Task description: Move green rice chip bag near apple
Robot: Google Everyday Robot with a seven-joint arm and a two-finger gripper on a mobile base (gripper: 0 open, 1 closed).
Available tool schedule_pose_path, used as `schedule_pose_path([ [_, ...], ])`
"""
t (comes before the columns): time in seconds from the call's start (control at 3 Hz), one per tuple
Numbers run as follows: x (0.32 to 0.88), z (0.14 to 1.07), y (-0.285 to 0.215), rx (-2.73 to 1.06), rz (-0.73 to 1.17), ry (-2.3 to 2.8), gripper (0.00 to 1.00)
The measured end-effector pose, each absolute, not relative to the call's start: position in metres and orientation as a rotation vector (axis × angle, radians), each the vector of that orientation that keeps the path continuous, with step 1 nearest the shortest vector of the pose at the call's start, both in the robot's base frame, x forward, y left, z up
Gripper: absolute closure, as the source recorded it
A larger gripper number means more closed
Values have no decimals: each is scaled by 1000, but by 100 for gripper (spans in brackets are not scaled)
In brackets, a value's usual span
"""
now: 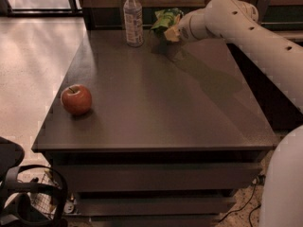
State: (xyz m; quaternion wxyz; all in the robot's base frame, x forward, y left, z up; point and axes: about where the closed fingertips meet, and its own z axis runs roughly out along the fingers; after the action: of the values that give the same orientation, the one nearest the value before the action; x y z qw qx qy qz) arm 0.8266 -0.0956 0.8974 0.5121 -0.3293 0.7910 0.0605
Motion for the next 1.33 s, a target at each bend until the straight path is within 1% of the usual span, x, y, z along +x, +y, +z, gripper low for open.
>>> schedule_pose_path([
  [0.33,817,940,-110,-786,80,1829,100],
  [0.67,804,965,-122,-807,62,1807,100],
  [1.0,795,996,-144,-820,44,1804,100],
  [1.33,768,1034,-177,-857,73,1830,100],
])
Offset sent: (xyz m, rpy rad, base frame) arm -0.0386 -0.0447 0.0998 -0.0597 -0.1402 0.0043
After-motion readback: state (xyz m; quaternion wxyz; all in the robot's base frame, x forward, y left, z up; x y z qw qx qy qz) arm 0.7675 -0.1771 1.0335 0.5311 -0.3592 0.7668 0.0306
